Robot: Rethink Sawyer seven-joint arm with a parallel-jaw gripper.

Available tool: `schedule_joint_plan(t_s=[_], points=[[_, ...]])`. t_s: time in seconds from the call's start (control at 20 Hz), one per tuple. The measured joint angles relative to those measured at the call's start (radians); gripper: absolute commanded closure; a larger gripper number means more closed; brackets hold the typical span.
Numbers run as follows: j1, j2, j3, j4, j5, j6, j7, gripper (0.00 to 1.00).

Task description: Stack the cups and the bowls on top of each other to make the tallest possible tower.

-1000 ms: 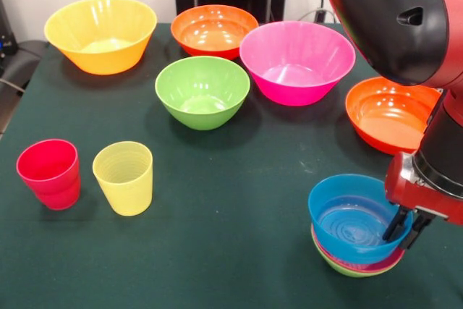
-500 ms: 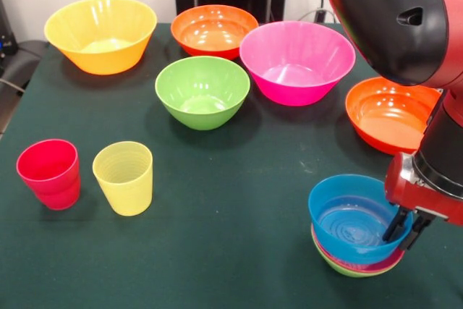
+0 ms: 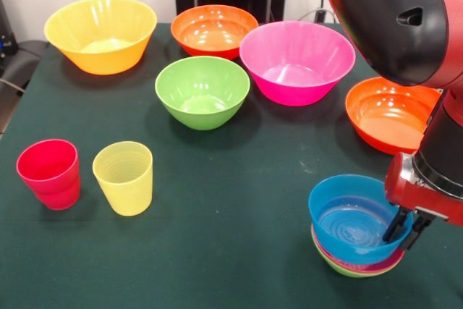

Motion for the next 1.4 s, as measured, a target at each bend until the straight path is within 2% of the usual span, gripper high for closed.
schedule_joint_plan(t_s=[0.35, 0.4, 1.4], points=[[0.000, 0.002, -0.007, 0.000, 0.009, 0.000, 0.000, 1.00], [0.000, 0.003, -0.013, 0.000, 0.012, 0.000, 0.000, 0.00], [-0.001, 0.008, -0.038, 0.000, 0.024, -0.027, 0.000, 0.00]])
